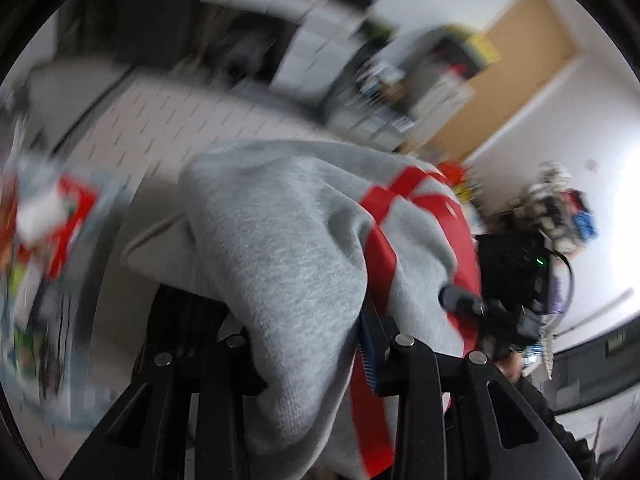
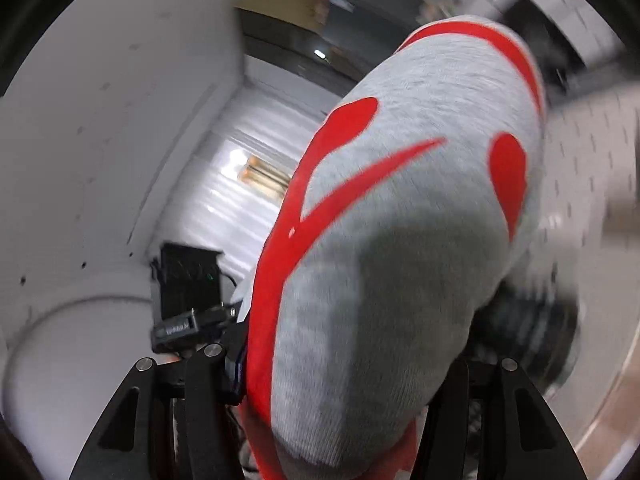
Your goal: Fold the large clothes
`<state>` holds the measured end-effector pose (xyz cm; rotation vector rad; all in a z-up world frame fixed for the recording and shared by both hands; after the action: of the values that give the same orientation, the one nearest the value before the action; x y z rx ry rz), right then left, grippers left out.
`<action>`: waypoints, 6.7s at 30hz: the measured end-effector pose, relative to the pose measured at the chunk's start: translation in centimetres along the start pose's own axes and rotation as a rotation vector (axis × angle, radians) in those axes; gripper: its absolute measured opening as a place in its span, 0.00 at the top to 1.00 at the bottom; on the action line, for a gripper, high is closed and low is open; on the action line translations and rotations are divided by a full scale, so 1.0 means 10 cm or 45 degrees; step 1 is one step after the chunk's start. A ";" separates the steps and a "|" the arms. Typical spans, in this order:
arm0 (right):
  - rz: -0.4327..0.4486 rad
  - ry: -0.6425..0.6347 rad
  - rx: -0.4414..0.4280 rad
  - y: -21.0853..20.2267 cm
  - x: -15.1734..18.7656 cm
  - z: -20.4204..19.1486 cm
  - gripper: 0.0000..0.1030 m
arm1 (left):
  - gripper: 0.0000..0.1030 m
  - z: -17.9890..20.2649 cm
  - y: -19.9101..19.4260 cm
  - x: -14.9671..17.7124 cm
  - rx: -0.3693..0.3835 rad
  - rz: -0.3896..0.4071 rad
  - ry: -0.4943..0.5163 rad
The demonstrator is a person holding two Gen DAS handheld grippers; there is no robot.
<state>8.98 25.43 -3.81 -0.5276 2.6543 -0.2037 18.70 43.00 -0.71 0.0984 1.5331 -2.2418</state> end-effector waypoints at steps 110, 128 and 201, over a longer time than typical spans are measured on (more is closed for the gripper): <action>0.084 -0.502 0.681 -0.51 0.37 -1.29 0.00 | 0.27 0.41 -0.13 1.10 -0.077 0.498 -0.079; 0.548 -0.814 0.802 -1.48 2.89 -2.00 0.00 | 0.02 1.77 -0.47 2.91 -0.363 1.142 0.089; 0.990 -0.894 0.928 -1.81 4.43 -2.17 0.00 | 0.02 2.34 -0.06 3.45 -0.537 1.059 0.227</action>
<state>-31.52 -7.34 2.92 0.5679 1.7385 -0.5729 -8.76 11.68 -1.06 0.6829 1.6129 -1.2694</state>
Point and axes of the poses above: each gripper's, at about its wrist camera, not at the fingertips, and y roughly the way its jaws point, z to its right, x to its underside, the point moved 1 cm from there along y, roughly the way its jaws point, and after that the axes turned 6 degrees about -z, right-handed, at the moved point
